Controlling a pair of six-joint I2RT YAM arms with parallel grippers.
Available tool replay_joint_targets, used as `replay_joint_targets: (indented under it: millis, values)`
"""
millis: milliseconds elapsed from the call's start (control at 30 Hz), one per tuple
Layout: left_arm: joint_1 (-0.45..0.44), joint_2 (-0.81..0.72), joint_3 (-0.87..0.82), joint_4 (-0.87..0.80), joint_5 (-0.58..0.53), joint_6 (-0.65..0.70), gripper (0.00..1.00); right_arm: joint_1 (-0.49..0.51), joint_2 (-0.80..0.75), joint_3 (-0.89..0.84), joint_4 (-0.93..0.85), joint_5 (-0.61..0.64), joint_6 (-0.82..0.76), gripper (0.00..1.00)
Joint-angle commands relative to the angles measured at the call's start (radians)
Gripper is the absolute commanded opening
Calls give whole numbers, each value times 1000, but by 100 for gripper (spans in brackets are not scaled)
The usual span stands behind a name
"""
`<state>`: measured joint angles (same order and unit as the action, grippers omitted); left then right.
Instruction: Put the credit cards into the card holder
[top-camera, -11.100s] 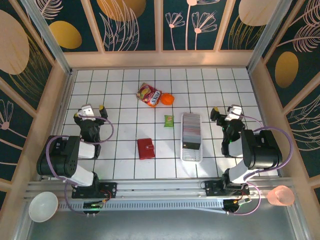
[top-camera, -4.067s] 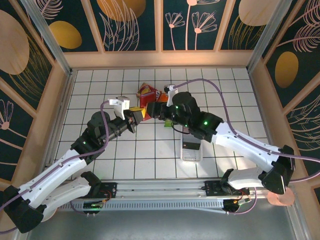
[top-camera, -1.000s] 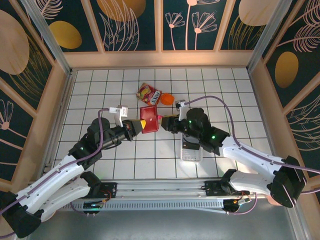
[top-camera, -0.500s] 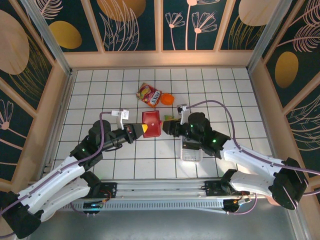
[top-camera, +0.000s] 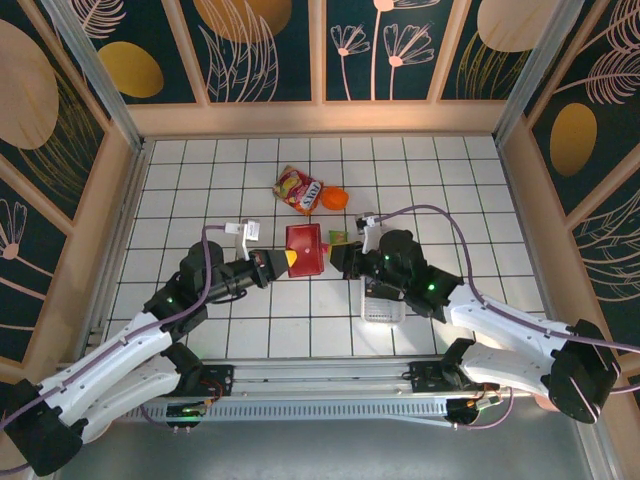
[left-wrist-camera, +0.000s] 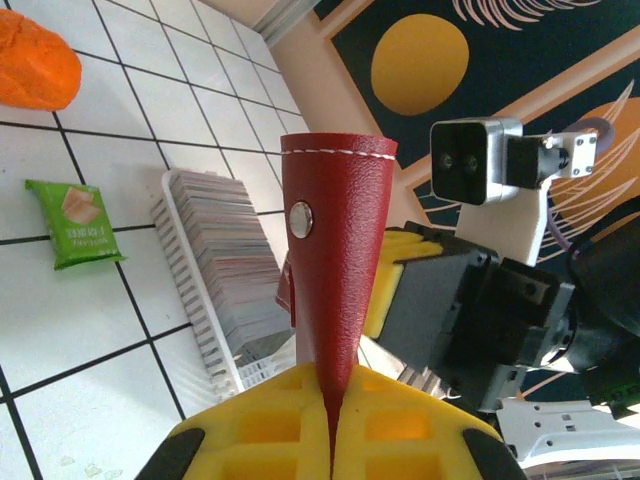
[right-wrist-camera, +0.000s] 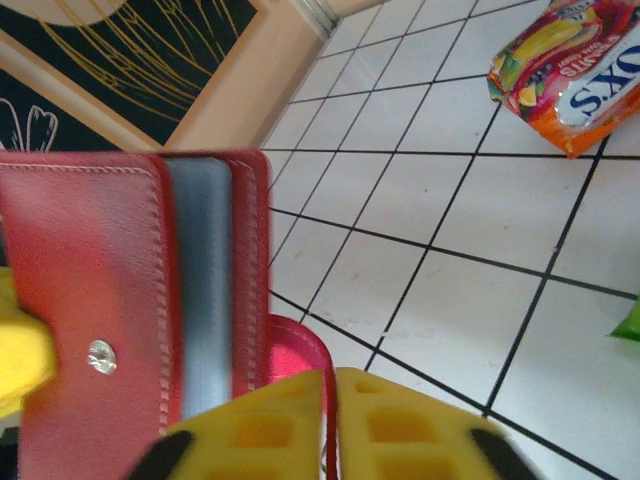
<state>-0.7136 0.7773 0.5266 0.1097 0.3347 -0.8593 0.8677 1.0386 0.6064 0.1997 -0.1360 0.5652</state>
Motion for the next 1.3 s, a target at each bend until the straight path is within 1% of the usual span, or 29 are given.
replay_joint_targets:
  millis: [0, 33, 133, 233, 300, 400, 500, 567, 633, 700, 733, 800, 833, 867, 933, 1033, 1100, 1267]
  values:
    - [-1, -5, -33, 51, 14, -33, 0, 21, 28, -2, 43, 5, 5, 0]
    - [0, -4, -46, 51, 4, -39, 0, 30, 33, -6, 46, 11, 10, 0]
    - [-1, 25, -89, 48, -34, -67, 7, 57, 51, -22, 46, 34, 36, 0]
    - [0, 84, -142, 106, -27, -121, 15, 75, 88, -47, 61, 33, 88, 0]
    - [0, 124, -174, 145, -21, -138, 24, 87, 121, -64, 81, 29, 113, 0]
    - [0, 179, -202, 135, -57, -132, 25, 96, 179, -75, 86, 38, 160, 0]
    - [0, 238, -235, 141, -104, -123, 34, 96, 263, -77, 88, 34, 191, 0]
    - [0, 286, -245, 151, -121, -119, 35, 96, 318, -74, 101, 22, 208, 0]
    - [-1, 332, -231, 133, -137, -102, 41, 97, 360, -65, 115, -2, 216, 0]
    - [0, 364, -209, 85, -181, -87, 46, 98, 379, -62, 130, -14, 221, 0]
    - [0, 375, -196, 57, -210, -81, 54, 97, 383, -58, 130, -17, 222, 0]
    - [0, 384, -174, 7, -259, -76, 61, 99, 381, -47, 112, -16, 217, 0]
    - [-1, 381, -162, -14, -272, -71, 68, 103, 375, -45, 104, -13, 213, 0]
    - [0, 376, -155, -23, -279, -69, 71, 104, 369, -45, 98, -10, 213, 0]
    - [-1, 356, -146, -18, -265, -58, 74, 107, 356, -52, 102, -9, 219, 0]
    - [0, 328, -121, -31, -257, -45, 84, 110, 347, -56, 107, -9, 226, 0]
    - [-1, 314, -95, -56, -258, -37, 87, 112, 342, -57, 115, -5, 230, 0]
    - [0, 303, -53, -100, -253, -1, 89, 116, 334, -52, 131, 0, 230, 0]
